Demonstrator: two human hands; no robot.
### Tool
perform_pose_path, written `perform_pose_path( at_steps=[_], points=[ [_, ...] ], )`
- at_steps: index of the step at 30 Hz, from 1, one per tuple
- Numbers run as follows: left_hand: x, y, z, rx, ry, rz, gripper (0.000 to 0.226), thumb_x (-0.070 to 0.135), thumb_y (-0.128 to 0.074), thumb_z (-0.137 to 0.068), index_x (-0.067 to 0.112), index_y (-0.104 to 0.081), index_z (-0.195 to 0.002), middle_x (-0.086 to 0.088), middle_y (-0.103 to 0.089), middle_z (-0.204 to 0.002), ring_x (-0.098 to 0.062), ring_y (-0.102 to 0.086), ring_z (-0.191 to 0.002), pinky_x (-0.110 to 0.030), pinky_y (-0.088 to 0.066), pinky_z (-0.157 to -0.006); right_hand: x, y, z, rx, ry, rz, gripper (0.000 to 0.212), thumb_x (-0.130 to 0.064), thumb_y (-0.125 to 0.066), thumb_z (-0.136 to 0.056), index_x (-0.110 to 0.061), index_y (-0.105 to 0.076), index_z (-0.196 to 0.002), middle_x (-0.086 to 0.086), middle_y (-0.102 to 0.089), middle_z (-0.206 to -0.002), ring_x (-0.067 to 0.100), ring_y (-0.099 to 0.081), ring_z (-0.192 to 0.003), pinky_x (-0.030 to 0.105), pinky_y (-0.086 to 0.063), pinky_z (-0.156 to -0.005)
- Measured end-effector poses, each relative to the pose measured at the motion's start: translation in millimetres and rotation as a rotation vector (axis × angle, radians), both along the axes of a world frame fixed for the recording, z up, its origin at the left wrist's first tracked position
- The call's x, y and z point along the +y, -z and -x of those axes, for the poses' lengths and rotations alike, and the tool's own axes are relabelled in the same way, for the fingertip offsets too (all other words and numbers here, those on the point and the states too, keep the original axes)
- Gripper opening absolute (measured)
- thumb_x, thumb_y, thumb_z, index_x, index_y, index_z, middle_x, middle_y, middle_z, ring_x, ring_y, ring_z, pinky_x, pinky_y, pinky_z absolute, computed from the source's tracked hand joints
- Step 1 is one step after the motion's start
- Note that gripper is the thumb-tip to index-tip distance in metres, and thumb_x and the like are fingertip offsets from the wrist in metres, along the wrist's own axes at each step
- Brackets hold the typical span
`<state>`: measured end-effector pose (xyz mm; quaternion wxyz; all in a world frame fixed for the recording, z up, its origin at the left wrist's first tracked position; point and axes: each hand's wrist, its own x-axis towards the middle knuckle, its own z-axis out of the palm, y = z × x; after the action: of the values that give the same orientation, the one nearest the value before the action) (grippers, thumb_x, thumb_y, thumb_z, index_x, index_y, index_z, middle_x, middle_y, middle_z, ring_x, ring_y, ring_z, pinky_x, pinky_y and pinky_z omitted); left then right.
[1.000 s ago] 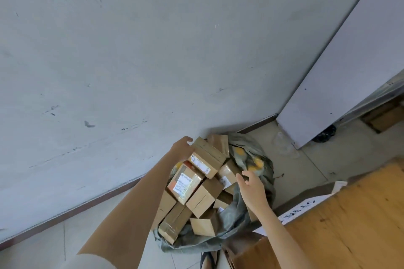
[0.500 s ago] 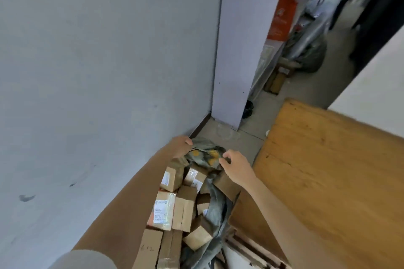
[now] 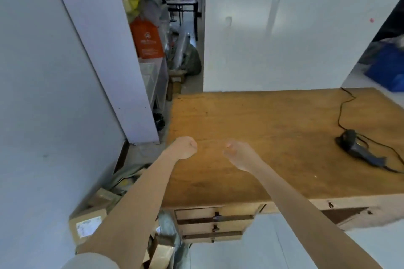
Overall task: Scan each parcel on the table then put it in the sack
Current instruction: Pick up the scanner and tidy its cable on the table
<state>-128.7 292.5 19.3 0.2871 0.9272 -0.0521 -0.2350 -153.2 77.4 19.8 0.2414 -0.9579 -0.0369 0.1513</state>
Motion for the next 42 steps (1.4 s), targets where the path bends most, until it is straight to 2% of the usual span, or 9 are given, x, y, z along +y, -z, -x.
perform_pose_path(
  at_steps=[1, 3, 11, 16, 26, 31, 36, 40, 42],
  points=[
    [-22, 2, -1, -0.014, 0.022, -0.018, 0.024, 0.014, -0.043, -0.094, 0.017, -0.05, -0.07, -0.004, -0.034, -0.065, -0.016, -0.034, -0.053, -0.029, -0.032, -0.058, -22, -1, 2, -0.009, 0.02, 0.008, 0.044, -0.041, -0.044, -0.098, -0.02, -0.046, -0.136, 0.006, -0.057, -0.127, 0.023, -0.062, -0.094, 0.038, -0.055, -0.08],
    [-67, 7, -3, -0.005, 0.04, -0.043, 0.014, 0.015, -0.042, -0.095, 0.019, -0.043, -0.082, 0.006, -0.03, -0.073, -0.009, -0.024, -0.057, -0.026, -0.023, -0.056, -69, -2, 6, -0.02, 0.051, 0.019, 0.043, -0.04, -0.045, -0.097, -0.019, -0.047, -0.135, 0.007, -0.056, -0.127, 0.021, -0.058, -0.092, 0.036, -0.054, -0.078],
    [-233, 34, 4, 0.016, 0.111, -0.098, 0.012, 0.017, -0.039, -0.096, 0.02, -0.04, -0.085, 0.006, -0.028, -0.072, -0.009, -0.022, -0.057, -0.026, -0.024, -0.057, -247, 0, 37, -0.066, 0.099, 0.051, 0.037, -0.039, -0.045, -0.097, -0.018, -0.051, -0.126, 0.004, -0.055, -0.121, 0.021, -0.056, -0.102, 0.036, -0.05, -0.085],
    [-306, 36, 1, 0.045, 0.155, -0.126, 0.01, 0.014, -0.041, -0.094, 0.019, -0.042, -0.086, -0.001, -0.037, -0.085, -0.013, -0.028, -0.061, -0.031, -0.03, -0.068, -320, 4, 39, -0.068, 0.152, 0.068, 0.034, -0.04, -0.047, -0.096, -0.02, -0.052, -0.124, 0.002, -0.055, -0.121, 0.02, -0.056, -0.101, 0.035, -0.05, -0.084],
    [-387, 33, -80, 0.027, 0.16, -0.178, 0.013, 0.012, -0.041, -0.095, 0.019, -0.043, -0.085, 0.002, -0.036, -0.079, -0.014, -0.028, -0.059, -0.031, -0.03, -0.068, -397, 17, -33, -0.064, 0.125, 0.069, 0.038, -0.04, -0.047, -0.097, -0.017, -0.05, -0.127, 0.006, -0.054, -0.123, 0.022, -0.058, -0.1, 0.038, -0.051, -0.085],
    [-426, 29, -129, 0.046, 0.168, -0.132, 0.02, 0.015, -0.041, -0.099, 0.017, -0.06, -0.097, -0.007, -0.051, -0.095, -0.023, -0.048, -0.086, -0.037, -0.047, -0.081, -428, 21, -80, -0.058, 0.14, 0.1, 0.036, -0.039, -0.046, -0.098, -0.017, -0.051, -0.126, 0.006, -0.053, -0.127, 0.024, -0.06, -0.097, 0.04, -0.052, -0.083],
    [-460, 29, -166, 0.048, 0.198, -0.149, 0.013, 0.012, -0.04, -0.1, 0.018, -0.047, -0.09, -0.005, -0.041, -0.095, -0.02, -0.038, -0.08, -0.033, -0.036, -0.075, -459, 30, -112, -0.07, 0.159, 0.107, 0.032, -0.038, -0.047, -0.097, -0.018, -0.052, -0.122, 0.004, -0.054, -0.123, 0.022, -0.059, -0.093, 0.038, -0.052, -0.081],
    [-479, 34, -176, 0.117, 0.213, -0.163, 0.026, 0.013, -0.038, -0.1, 0.009, -0.064, -0.105, -0.006, -0.05, -0.099, -0.022, -0.043, -0.086, -0.034, -0.039, -0.076, -480, 40, -127, -0.054, 0.167, 0.1, 0.031, -0.036, -0.049, -0.097, -0.017, -0.054, -0.121, 0.004, -0.056, -0.121, 0.021, -0.057, -0.099, 0.035, -0.051, -0.082],
    [-488, 38, -178, 0.126, 0.214, -0.178, 0.022, 0.014, -0.038, -0.1, 0.012, -0.059, -0.098, -0.005, -0.049, -0.099, -0.022, -0.042, -0.087, -0.034, -0.038, -0.075, -490, 44, -133, -0.062, 0.181, 0.09, 0.03, -0.035, -0.05, -0.096, -0.017, -0.056, -0.119, 0.004, -0.057, -0.119, 0.02, -0.057, -0.101, 0.035, -0.051, -0.083]
  ],
)
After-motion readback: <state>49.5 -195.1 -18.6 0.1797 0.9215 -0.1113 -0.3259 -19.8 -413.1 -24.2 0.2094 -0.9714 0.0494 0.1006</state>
